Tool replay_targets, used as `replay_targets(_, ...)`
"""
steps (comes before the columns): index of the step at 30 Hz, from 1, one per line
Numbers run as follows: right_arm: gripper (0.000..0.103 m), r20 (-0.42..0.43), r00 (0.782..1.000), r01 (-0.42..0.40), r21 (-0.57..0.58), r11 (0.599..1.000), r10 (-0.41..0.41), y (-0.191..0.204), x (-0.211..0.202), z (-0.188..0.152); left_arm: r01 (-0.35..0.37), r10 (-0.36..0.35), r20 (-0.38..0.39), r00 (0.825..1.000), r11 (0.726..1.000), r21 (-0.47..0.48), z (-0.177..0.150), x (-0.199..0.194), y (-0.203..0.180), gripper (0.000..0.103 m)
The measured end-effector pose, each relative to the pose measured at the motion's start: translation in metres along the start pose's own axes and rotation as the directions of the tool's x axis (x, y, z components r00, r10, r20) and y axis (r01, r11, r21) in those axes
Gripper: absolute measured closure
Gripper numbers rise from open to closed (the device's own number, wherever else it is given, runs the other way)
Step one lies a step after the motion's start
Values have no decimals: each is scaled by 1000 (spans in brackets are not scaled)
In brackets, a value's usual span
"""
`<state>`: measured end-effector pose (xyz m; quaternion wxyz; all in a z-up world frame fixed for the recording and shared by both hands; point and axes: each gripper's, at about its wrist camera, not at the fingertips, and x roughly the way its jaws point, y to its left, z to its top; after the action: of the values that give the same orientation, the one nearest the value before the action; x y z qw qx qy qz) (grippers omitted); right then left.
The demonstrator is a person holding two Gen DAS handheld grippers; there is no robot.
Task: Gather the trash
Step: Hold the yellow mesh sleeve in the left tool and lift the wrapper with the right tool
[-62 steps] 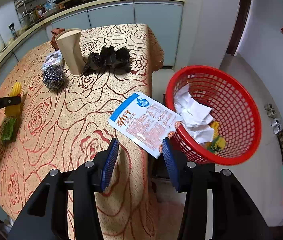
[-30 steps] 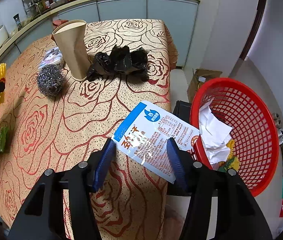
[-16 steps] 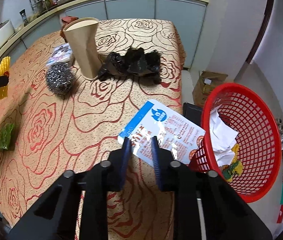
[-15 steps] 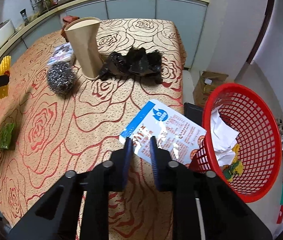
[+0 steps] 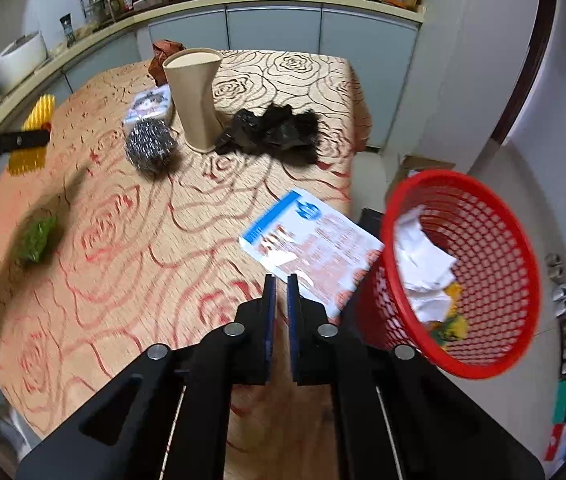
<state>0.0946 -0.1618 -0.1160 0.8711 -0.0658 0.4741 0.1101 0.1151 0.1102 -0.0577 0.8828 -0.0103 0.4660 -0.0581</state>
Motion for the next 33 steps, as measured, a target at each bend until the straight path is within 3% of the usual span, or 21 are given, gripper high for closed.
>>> replay_targets(3,92,-9,1000,20,0,1000,-20,-9,1,-9,6,-6,2,1000,1000,3,0,-1,-3,82)
replay_targets(6,66,1,999,38,13,999,-38,-15,-2,-16,9,-9,4,1000,1000,12,-1,-3,-7,82)
replay_targets(7,63,8,999,46,15,999,-46,-16,-3,-18,10,-10,4,1000,1000,13,-1,-4,-8,82)
replay_targets(33,63,-26,995,-92,168,982,97,-45,36,5,-8,8,8,1000,1000,1,3,-6,-3,82)
